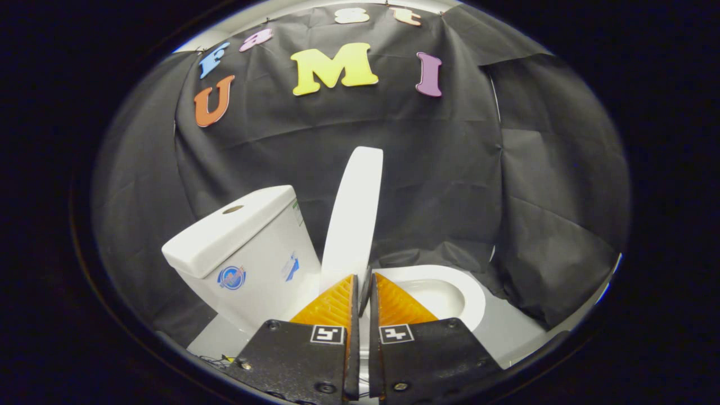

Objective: Open the toilet lid.

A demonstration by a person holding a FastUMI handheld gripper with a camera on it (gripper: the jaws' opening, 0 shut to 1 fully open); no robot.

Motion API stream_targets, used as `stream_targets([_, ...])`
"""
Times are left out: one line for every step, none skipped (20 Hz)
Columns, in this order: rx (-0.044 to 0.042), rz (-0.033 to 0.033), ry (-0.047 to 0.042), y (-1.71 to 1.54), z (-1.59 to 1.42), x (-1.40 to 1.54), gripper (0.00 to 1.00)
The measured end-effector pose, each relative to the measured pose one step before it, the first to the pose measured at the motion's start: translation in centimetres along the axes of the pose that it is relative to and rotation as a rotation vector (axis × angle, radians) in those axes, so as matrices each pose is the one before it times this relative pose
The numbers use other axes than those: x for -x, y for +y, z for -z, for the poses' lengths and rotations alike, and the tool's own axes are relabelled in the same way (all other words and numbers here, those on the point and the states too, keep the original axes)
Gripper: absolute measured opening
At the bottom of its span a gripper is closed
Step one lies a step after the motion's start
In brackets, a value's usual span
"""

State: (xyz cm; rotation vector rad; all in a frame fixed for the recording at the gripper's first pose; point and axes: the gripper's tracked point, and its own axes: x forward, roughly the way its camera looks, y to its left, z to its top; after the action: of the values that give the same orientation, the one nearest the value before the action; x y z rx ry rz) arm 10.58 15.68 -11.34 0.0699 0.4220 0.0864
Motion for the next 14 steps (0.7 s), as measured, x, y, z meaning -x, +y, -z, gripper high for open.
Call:
stream_targets([0.00286,0.00046,0.00042,0.265,0.016,0.079,0.1])
stream_targets([0.00482,-0.00081,-0.00088,0.231,-0.034,0.0,0.1])
stream_targets([0.00526,-0.00094,-0.00149,0.31,-0.031,0.02,0.1])
stream_targets([0.00688,0.00132,-0.00306,0.279,-0.021,-0.069,0.1])
stream_targets([0.00782,0.00384,-0.00303,0.237,-0.054,-0.05,0.1])
stream_targets([0.01051,0.00305,-0.0037,0.349,0.076,0.062,0.1])
stream_targets([0.01081,0.00162,-0.0034,0.337,-0.057,0.049,0.1])
stream_targets([0.00944,0.00143,-0.00243,0.328,-0.069,-0.01,0.1])
stream_targets([0.00988,0.0021,-0.00227,0.363,-0.081,-0.022,0.1])
stream_targets([0.01053,0.00281,-0.00243,0.291,0.088,0.006,0.1])
stream_targets([0.01075,0.00119,-0.00224,0.266,-0.129,-0.061,0.1])
stream_targets([0.01009,-0.00062,-0.00249,0.26,0.008,-0.013,0.1])
stream_targets([0.00803,-0.00068,-0.00078,0.229,-0.008,0.045,0.1])
stream_targets([0.00653,0.00282,-0.00012,0.221,-0.009,-0.052,0.1])
